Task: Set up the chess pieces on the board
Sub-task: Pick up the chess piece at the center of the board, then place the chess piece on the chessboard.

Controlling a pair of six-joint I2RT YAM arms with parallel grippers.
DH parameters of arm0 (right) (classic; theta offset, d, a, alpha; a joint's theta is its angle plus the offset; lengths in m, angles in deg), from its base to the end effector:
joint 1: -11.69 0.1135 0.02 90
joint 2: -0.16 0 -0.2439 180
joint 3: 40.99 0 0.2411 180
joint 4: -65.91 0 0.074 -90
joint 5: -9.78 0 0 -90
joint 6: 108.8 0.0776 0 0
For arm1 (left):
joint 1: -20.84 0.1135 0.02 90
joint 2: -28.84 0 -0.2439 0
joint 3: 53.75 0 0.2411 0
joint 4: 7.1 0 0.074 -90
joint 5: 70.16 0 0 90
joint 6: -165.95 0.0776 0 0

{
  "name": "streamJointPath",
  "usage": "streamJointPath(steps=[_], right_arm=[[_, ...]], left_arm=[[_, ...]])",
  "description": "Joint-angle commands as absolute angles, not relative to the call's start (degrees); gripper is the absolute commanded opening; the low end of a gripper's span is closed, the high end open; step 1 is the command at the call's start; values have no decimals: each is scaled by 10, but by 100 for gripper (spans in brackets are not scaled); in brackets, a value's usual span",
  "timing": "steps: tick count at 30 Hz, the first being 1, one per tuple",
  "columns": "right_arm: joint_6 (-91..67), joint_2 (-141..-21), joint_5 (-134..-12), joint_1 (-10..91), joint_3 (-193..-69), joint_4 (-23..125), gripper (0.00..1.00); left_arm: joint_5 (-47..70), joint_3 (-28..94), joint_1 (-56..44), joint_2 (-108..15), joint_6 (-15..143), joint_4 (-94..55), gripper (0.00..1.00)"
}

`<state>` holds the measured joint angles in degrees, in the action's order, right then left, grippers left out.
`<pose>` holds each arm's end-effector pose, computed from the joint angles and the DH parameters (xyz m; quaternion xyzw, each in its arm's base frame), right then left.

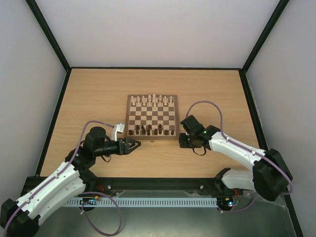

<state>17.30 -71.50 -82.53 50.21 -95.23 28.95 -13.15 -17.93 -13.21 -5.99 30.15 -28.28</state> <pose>0.2066 0.1604 0.1496 -0.0139 0.9518 0.1701 0.2549 0.1349 -0.1422 0.2090 0.0811 0.7989 -0.5307 0.2713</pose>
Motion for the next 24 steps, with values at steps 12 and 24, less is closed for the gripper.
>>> streamJointPath(steps=[12, 24], right_arm=[[182, -588, -586, 541, -914, 284, 5], [135, -655, -469, 658, -963, 370, 6]], left_arm=[[-207, -235, -129, -27, 263, -211, 69], [-380, -297, -144, -62, 139, 14, 83]])
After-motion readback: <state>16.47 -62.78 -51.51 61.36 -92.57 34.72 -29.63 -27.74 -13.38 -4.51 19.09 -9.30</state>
